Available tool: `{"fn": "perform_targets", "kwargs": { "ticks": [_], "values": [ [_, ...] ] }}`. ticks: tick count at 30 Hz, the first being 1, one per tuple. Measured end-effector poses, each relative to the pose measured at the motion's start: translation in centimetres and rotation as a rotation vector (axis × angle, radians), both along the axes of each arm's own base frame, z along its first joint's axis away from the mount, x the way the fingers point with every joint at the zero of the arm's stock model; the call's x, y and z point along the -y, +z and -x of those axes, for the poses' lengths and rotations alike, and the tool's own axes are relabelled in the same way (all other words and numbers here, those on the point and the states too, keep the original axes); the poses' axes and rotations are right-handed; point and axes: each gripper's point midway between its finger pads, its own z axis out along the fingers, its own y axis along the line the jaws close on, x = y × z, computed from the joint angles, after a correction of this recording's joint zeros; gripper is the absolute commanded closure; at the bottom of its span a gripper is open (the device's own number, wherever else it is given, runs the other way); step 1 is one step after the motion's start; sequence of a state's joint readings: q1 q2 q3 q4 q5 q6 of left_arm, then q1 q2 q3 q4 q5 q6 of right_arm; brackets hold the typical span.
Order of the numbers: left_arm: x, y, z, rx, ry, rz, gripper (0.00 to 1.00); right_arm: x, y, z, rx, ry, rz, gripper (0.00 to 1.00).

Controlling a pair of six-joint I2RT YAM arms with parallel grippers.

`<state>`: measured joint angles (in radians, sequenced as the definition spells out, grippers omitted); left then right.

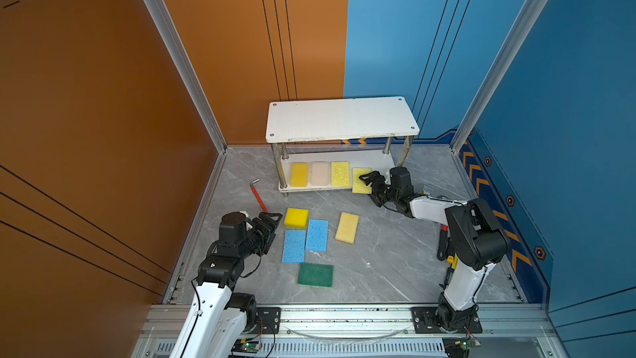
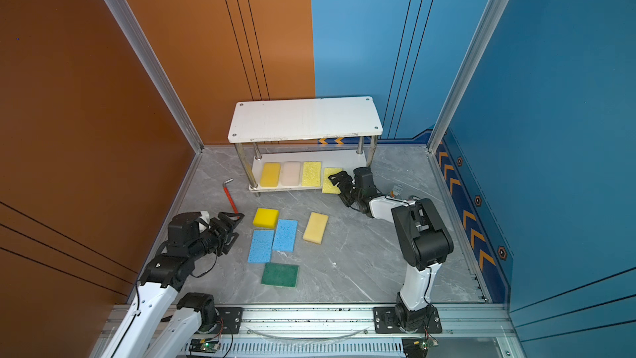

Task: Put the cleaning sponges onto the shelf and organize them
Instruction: 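Push the yellow cellulose sponge upright beside the other cellulose sponge with the right gripper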

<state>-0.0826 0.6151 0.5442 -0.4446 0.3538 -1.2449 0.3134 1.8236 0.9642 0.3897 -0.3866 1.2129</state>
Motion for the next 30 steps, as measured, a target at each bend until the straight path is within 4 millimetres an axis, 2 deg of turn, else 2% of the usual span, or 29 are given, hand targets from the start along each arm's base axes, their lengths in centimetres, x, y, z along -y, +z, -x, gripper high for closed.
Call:
{"fn": "perform_targets", "kwargs": {
  "ticks": [6, 12, 16, 19, 21, 22, 27, 30],
  "values": [
    [0.0, 0.0, 0.0, 0.004, -0.008, -0.004, 0.20, 0.6, 1.1, 1.2, 0.021, -0.005, -0.007, 0.08],
    [0.0, 0.2, 0.1, 0.016, -0.012, -0.009, 0.20, 1.4, 3.9, 3.1, 0.072, -0.004, 0.000, 0.13],
    [0.0, -0.1, 0.3, 0.015, -0.013, -0.008, 0.20, 1.4, 4.6, 5.9, 0.073, 0.039, 0.100, 0.36],
    [0.0, -0.7, 0.5, 0.002, -0.013, -0.008, 0.19, 0.4, 4.0, 7.8, 0.047, 0.113, 0.212, 0.62],
    [0.0, -1.0, 0.5, -0.004, -0.014, -0.009, 0.19, 0.1, 3.3, 8.8, 0.024, 0.157, 0.276, 0.86],
    [0.0, -1.0, 0.5, -0.004, -0.015, -0.011, 0.19, 0.2, 2.9, 9.2, 0.008, 0.169, 0.302, 0.92],
    [0.0, -1.0, 0.5, -0.002, -0.016, -0.013, 0.20, 0.8, 0.9, 10.3, -0.066, 0.221, 0.393, 0.98],
    [0.0, -1.0, 0.6, 0.001, -0.016, -0.011, 0.20, -0.3, 0.4, 9.9, -0.079, 0.285, 0.449, 1.00]
  ]
}}
